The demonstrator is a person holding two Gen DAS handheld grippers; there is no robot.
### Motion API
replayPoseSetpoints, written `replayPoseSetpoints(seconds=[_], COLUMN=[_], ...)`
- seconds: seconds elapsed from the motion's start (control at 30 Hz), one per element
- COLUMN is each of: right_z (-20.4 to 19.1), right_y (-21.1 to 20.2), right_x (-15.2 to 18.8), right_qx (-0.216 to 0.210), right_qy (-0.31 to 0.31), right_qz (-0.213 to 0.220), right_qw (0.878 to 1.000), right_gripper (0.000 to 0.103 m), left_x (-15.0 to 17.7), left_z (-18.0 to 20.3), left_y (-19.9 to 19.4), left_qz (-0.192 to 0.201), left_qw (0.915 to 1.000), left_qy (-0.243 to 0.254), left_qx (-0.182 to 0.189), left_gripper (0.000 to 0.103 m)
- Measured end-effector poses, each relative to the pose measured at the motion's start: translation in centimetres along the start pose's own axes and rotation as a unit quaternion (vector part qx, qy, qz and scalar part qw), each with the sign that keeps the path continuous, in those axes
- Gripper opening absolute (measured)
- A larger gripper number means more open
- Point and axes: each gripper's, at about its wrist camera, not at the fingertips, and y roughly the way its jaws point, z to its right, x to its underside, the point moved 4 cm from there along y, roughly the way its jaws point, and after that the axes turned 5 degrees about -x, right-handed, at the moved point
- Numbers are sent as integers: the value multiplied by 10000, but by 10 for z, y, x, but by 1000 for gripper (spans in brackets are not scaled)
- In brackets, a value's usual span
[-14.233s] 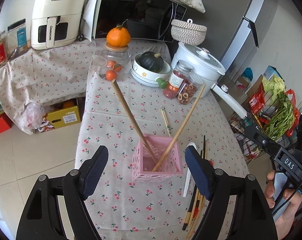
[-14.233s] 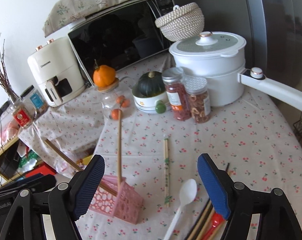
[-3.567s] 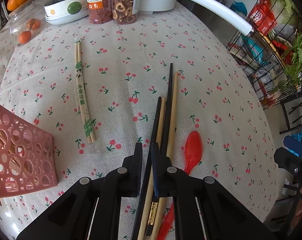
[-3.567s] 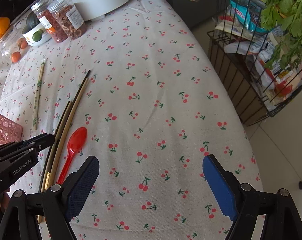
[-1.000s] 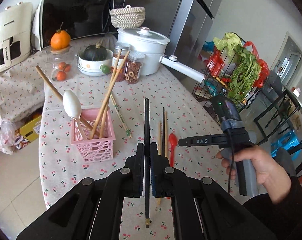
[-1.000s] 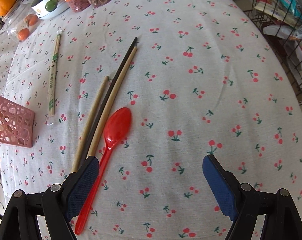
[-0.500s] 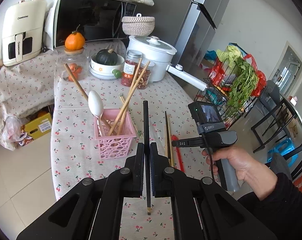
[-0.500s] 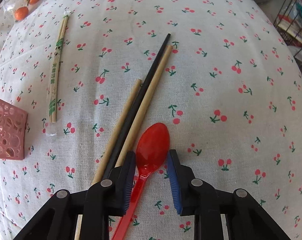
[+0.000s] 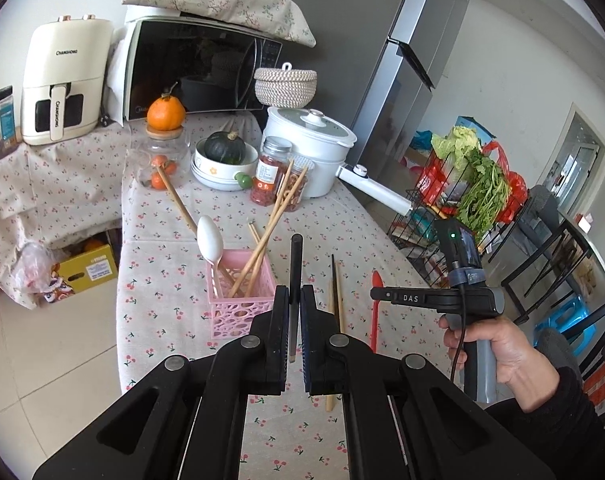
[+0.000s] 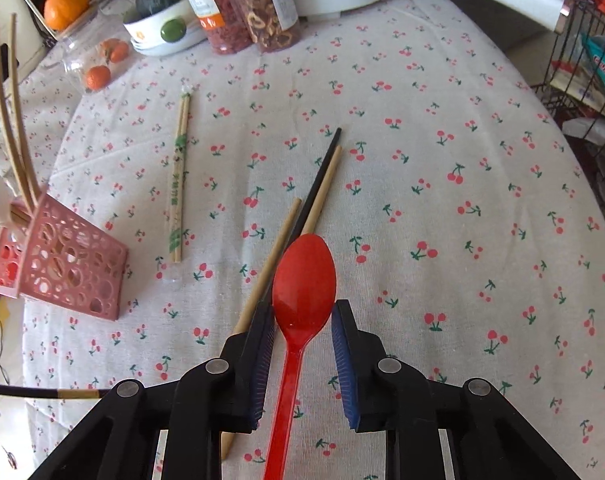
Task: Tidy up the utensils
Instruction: 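Lower the black chopstick into the basket with the left tool while the right lifts the red spoon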
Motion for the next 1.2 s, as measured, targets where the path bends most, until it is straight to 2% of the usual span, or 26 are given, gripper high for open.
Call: replayPoseSetpoints(seconds=[0.3, 0.37, 0.47, 0.63, 0.7, 0.73, 0.77, 0.83, 0.97, 1.2], right_z=[-17, -23, -30, -25, -15, -9, -3, 12, 35, 53], right_y=[-52, -61, -67, -59, -52, -46, -40, -24, 16, 61], right_x=[-12, -15, -19, -24, -27, -29, -30, -32, -36, -46], right_qx=[-319, -392, -462, -470, -380, -320, -258, -67, 265, 470], right_qy=[-32, -88, -212, -256, -174, -144, -100, 64, 266, 469], right_qz=[945, 1105, 1252, 1139, 1003, 907, 806, 577, 25, -268], right_qw=[9950, 9931, 9908, 9921, 9941, 9953, 9964, 9983, 9993, 9974], right_gripper=[25, 1, 2, 3, 8, 18, 35, 46, 46, 46], left_x=[-21, -28, -37, -38, -34, -32, -29, -25, -22, -22], left_z=[-9, -11, -12, -8, -3, 0, 1, 4, 5, 0], left_y=[-24, -29, -33, -24, -20, -17, -14, -7, 2, 13], left_qz=[526, 675, 881, 734, 640, 579, 514, 377, 232, 124], left_qw=[9984, 9973, 9955, 9965, 9975, 9981, 9985, 9992, 9997, 9998], left_qy=[-203, -274, -340, -389, -281, -225, -188, -144, -98, -158], left_qx=[-17, -10, -80, 36, 36, 39, 42, 60, 55, 16], left_gripper=[5, 5, 5, 5, 5, 5, 5, 5, 5, 5])
